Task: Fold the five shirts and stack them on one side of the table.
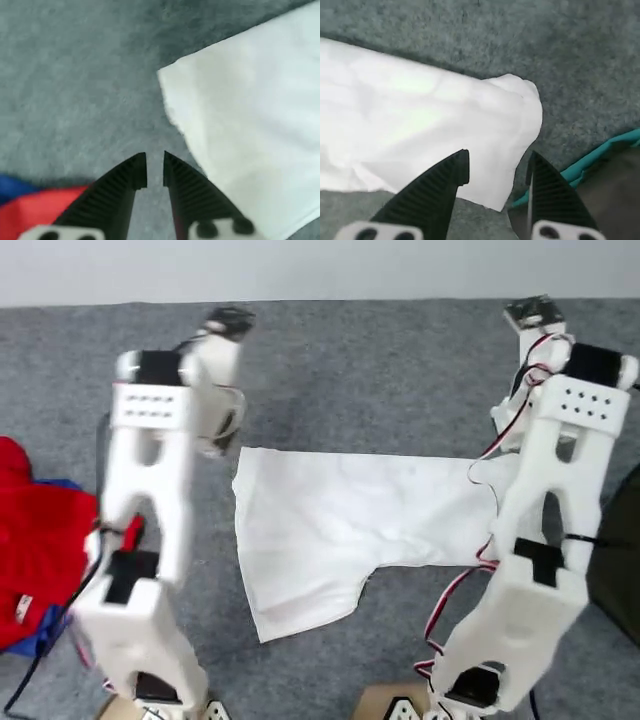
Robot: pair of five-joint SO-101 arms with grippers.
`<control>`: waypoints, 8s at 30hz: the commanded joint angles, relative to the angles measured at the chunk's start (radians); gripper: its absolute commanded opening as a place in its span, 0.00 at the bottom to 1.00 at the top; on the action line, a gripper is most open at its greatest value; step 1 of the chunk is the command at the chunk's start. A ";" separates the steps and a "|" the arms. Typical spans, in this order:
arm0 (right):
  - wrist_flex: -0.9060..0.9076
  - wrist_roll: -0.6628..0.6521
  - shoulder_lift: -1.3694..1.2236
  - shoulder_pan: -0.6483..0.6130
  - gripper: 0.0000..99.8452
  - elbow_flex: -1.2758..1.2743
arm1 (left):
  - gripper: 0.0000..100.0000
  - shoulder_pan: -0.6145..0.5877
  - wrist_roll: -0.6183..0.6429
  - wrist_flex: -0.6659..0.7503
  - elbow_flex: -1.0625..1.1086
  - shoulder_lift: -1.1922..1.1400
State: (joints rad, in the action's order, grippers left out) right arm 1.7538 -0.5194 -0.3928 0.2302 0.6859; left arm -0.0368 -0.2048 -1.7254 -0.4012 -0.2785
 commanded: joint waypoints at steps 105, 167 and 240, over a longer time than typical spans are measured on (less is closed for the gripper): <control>-0.473 -0.282 0.653 -1.133 0.07 -1.163 | 0.07 -0.763 0.104 0.186 0.584 0.397; -0.699 -0.374 0.321 -0.828 0.01 -0.901 | 0.07 -0.761 0.103 0.184 0.585 0.397; -0.030 -0.359 0.334 -0.717 0.01 -0.537 | 0.07 -0.681 0.109 0.184 0.582 0.404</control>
State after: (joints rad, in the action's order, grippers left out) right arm 1.6341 -0.9137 -0.1534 -0.4450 0.1028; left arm -0.7196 -0.1005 -1.5520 0.1880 0.0698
